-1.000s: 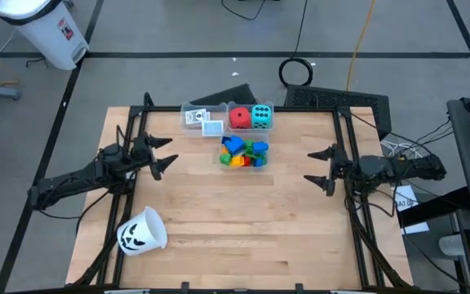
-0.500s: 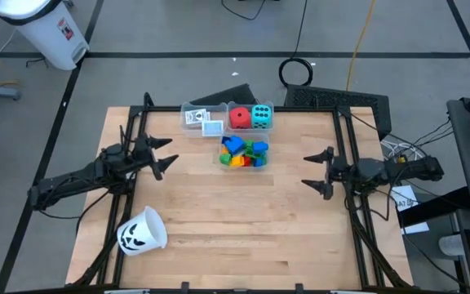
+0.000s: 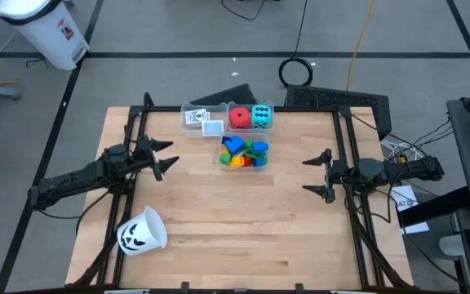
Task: Pick & Place Toys
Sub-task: Return to Home Position
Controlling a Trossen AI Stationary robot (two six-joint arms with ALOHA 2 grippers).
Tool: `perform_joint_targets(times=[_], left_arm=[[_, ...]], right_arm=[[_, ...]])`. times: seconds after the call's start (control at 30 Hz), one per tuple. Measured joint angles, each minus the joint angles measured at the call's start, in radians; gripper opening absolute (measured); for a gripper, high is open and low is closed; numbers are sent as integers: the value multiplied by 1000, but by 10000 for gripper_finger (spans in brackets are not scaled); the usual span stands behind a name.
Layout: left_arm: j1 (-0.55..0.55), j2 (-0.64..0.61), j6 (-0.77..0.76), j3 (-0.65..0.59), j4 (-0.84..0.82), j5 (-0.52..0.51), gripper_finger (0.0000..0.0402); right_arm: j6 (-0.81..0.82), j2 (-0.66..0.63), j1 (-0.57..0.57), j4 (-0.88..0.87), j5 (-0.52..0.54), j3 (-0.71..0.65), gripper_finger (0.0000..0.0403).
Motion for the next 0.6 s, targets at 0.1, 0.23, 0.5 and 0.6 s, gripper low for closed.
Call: perform_joint_targets(times=[0.1, 0.23, 0.5, 0.6], left_arm=[[0, 0, 11, 0, -8, 0, 356], [0, 0, 0, 0, -5, 0, 356], [0, 0, 8, 0, -5, 0, 356], [0, 0, 4, 0, -5, 0, 356]], right_arm=[[-30, 12, 0, -5, -24, -1, 392], [-33, 24, 0, -3, -23, -1, 392], [-29, 32, 0, -2, -22, -2, 392], [-28, 32, 0, -2, -22, -2, 392]])
